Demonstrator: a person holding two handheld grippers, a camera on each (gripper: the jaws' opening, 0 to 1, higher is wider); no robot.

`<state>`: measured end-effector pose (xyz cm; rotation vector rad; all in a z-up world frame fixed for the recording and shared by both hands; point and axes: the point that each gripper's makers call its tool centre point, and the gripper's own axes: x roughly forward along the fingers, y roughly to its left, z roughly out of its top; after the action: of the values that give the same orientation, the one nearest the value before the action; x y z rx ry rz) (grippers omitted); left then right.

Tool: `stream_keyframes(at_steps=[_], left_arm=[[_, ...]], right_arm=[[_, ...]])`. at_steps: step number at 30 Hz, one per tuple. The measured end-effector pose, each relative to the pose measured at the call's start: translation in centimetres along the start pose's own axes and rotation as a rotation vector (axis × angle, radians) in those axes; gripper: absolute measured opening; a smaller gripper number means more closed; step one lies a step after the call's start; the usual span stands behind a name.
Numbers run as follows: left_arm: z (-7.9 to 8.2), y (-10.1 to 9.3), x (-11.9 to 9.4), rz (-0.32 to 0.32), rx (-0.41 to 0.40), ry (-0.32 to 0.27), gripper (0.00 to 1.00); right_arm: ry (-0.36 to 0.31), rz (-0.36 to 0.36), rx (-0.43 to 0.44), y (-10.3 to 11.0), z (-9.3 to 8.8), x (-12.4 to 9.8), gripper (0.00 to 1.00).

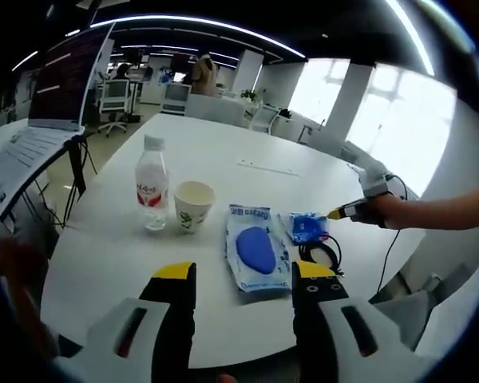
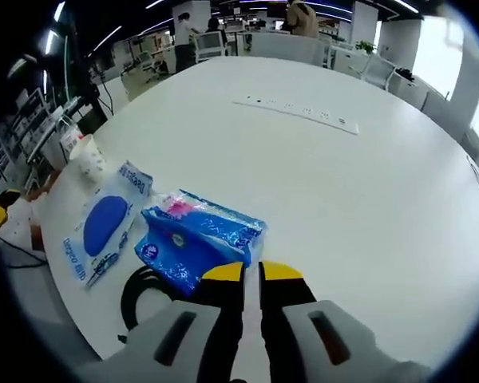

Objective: Arrange the tabletop items into an orderly group along one side of the table until the central work area is clear of visible clutter.

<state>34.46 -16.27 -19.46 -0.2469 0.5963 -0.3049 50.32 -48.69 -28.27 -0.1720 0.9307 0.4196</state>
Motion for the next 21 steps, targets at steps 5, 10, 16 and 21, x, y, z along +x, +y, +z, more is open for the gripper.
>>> stream_keyframes(at_steps=[5,10,16,21], left_arm=[[-0.2,0.1,0.1,-0.001,-0.006,0.002,0.47],[0.0,0.1,0.1,0.0,-0.007,-0.002,0.47],[-0.1,0.2,0.1,-0.001,-0.014,-0.004,0.47],[-0.3,0.3,0.1,0.002,-0.029,-0.003,0.47]], right_arm=[[0.004,0.011,-0.007,-0.3,-0.6,1.4,0.04],[0.006,0.01,-0.009,-0.6,-1.3,2.0,0.04],[0.004,0.007,-0.014,-0.9,-1.1,2.0,0.04],[-0.009,0.003,-0.015,-0.8,-0.9,1.8,0.04]])
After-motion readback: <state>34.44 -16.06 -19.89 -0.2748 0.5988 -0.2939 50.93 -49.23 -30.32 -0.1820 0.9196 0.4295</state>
